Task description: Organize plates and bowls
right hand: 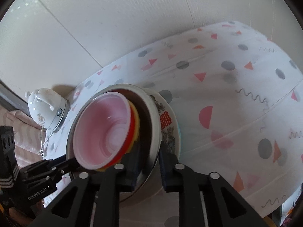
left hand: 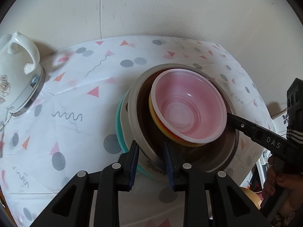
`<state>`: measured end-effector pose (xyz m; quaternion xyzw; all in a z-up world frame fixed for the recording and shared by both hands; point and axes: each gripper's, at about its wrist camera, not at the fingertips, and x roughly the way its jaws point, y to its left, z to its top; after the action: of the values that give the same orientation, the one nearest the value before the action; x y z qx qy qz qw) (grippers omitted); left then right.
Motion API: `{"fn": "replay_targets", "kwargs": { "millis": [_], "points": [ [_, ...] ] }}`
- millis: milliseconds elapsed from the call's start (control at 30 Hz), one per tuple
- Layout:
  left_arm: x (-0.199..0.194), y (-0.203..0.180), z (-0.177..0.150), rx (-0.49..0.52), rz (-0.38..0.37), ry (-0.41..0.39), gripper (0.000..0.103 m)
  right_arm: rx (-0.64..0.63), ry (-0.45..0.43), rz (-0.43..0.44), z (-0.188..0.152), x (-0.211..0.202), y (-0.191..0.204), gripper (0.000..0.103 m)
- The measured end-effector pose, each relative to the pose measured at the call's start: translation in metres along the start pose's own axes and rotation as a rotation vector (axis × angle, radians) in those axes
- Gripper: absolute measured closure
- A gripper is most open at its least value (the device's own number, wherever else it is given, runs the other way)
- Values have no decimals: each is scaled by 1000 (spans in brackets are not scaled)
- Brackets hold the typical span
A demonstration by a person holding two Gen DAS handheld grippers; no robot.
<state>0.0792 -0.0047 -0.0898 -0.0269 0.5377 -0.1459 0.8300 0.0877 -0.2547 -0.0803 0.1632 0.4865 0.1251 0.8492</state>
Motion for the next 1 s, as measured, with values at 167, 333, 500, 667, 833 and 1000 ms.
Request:
{"fn": "replay_targets", "kwargs": {
  "millis": [167,333,500,667,833,1000],
  "points": [
    [-15,3,-12,27,12,-44,53,-25,-79,-47,-11,-18,6,72],
    [-25,17,-29,13,34,-69,39,-47,-150,-88,-26,-37,17,67],
    [-28,30,-43,-8,46,-70,30,-89,-182,-109,-53,-47,35,63],
    [-33,26,-53,28,99,-96,20,-105,-140,-126,-83,-41,41,62],
    [-34,19,-61,88,129,-99,14,-118,-123,-147,-101,-37,44,53],
    [-35,23,-67,83,126,-94,8,-127,-122,-145,-109,-35,51,45]
  ]
}}
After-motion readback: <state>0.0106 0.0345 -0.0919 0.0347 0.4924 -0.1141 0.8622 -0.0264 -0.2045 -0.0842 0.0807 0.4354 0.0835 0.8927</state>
